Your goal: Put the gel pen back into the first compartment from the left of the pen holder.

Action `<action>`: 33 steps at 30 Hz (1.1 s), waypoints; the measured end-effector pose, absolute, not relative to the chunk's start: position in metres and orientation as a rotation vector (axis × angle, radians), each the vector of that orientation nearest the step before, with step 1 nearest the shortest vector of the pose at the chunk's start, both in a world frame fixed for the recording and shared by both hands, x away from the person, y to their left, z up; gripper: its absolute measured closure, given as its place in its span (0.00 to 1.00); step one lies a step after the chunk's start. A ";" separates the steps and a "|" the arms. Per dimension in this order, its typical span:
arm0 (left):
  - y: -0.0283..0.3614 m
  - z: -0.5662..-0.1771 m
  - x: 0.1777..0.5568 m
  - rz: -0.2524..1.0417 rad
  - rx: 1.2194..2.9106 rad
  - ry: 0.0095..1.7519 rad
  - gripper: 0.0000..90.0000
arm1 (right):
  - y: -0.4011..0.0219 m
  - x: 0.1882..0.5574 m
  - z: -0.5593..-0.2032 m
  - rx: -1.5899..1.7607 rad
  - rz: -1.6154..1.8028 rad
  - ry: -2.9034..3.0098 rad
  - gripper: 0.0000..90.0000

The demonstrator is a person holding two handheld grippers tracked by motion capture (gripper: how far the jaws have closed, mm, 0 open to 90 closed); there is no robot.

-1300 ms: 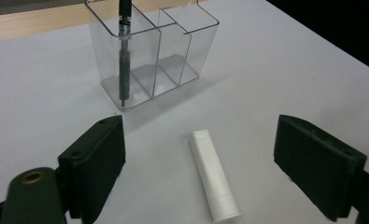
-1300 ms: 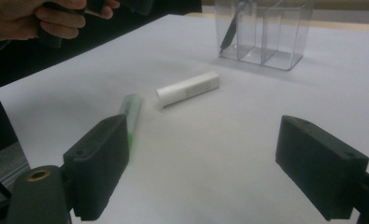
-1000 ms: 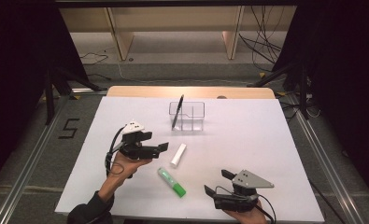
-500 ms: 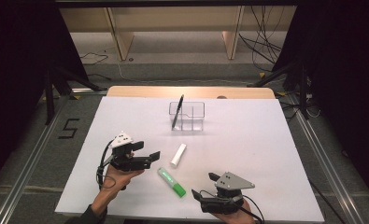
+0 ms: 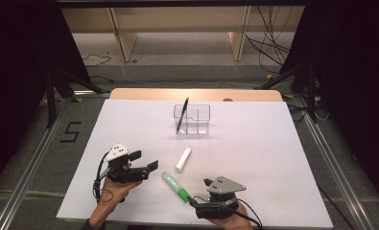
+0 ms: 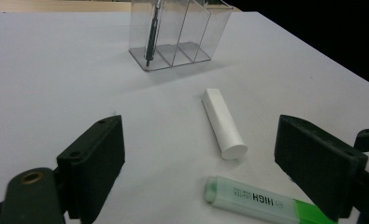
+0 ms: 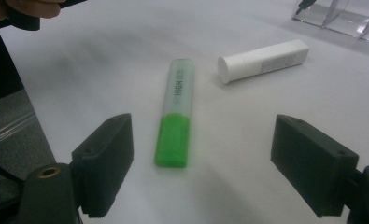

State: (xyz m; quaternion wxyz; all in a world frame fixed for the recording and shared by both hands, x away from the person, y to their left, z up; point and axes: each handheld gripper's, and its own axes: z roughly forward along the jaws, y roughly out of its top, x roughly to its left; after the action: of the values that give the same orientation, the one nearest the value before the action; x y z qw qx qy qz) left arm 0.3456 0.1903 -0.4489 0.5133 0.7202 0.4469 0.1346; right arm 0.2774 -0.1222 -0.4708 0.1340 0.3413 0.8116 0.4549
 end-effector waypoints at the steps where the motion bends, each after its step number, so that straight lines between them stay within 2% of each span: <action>1: 0.191 -0.450 0.344 0.323 1.732 1.074 0.18 | -0.121 0.278 -0.471 0.985 1.315 2.354 0.25; 21: 0.188 -0.454 0.327 0.323 1.754 1.027 0.18 | -0.097 0.290 -0.479 0.961 1.225 2.435 0.29; 33: 0.186 -0.455 0.324 0.330 1.773 1.013 0.18 | -0.080 0.291 -0.486 0.934 1.132 2.491 0.38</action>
State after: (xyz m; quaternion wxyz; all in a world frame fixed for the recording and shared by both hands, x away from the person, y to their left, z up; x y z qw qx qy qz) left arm 0.3240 0.1855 -0.4554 0.5112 0.7368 0.4207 0.1373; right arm 0.2912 -0.0805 -0.4859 0.1247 0.3207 0.8548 0.3885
